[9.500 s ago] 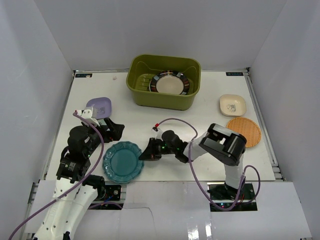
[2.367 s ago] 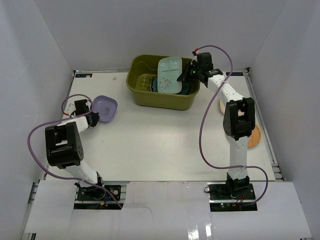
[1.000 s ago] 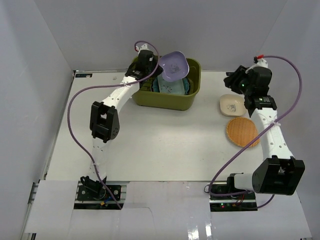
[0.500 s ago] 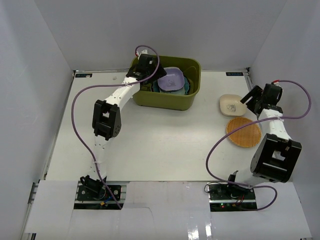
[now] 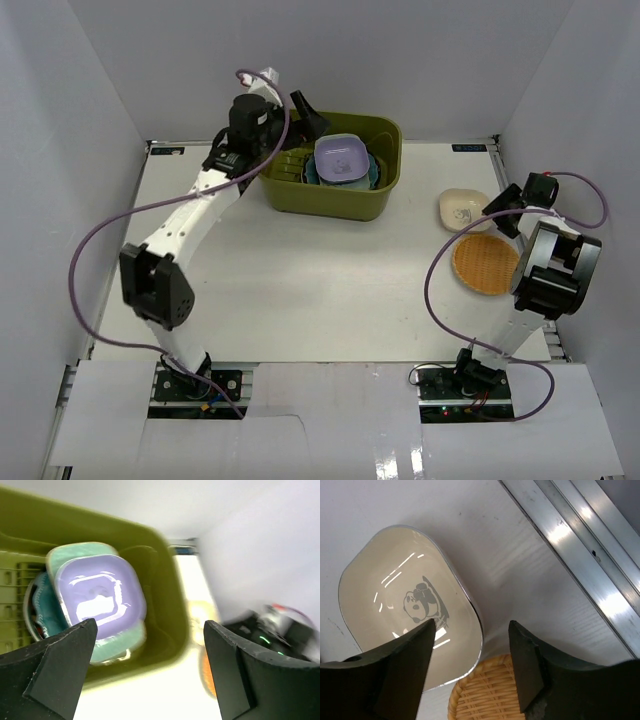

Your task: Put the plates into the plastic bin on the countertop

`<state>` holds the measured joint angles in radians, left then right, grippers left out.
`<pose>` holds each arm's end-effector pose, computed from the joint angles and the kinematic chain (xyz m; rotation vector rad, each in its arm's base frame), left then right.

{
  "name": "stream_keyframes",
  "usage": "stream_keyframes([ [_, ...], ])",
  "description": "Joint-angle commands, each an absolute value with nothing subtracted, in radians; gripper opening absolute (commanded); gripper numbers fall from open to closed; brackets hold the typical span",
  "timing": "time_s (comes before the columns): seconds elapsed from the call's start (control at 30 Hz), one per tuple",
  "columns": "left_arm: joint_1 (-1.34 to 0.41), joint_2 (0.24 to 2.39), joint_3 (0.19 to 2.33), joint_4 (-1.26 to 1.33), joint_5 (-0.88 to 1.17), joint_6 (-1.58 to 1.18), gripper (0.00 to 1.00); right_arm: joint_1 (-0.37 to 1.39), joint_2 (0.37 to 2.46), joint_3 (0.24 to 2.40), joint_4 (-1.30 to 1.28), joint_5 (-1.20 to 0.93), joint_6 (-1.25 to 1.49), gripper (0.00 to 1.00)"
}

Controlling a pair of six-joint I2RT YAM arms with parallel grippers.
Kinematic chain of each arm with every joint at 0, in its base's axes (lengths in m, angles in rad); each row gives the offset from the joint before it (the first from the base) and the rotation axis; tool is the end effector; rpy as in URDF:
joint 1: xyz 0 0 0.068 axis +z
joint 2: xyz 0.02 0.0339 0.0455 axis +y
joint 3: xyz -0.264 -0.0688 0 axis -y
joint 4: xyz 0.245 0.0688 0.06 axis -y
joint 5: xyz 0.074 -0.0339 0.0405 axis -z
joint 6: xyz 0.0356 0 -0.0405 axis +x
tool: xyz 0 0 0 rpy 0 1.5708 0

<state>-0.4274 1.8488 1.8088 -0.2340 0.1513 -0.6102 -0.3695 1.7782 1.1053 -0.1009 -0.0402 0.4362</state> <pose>0.4025 -0.1892 0.3880 -0.0657 1.9300 -0.8512 0.3565 -0.1365 0.1895 0.9011 2.1652 0.0800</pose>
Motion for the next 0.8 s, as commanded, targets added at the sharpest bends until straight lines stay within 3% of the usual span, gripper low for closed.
stream_keyframes([
  [0.0,-0.434,1.617,1.570,-0.089,0.261,-0.614,0.98,-0.370,1.831,1.172,-0.037,-0.077,0.436,0.63],
  [0.07,-0.440,1.516,1.472,-0.077,0.290,-0.601,0.98,-0.368,1.842,1.151,-0.020,-0.087,0.443,0.57],
  [0.17,-0.443,1.419,1.346,-0.098,0.316,-0.580,0.98,-0.365,1.835,1.134,0.023,-0.098,0.460,0.29],
  [0.23,-0.445,1.382,1.290,-0.107,0.348,-0.577,0.98,-0.357,1.824,1.137,0.032,-0.101,0.471,0.20],
  [0.27,-0.445,1.344,1.279,-0.124,0.391,-0.554,0.98,-0.347,1.819,1.141,0.029,-0.100,0.474,0.08],
  [0.53,-0.451,1.030,1.057,-0.267,0.463,-0.380,0.98,-0.285,1.556,1.132,0.063,-0.048,0.491,0.08],
  [0.77,-0.451,0.870,0.957,-0.371,0.396,-0.348,0.98,-0.271,1.508,1.085,0.017,-0.052,0.459,0.08],
])
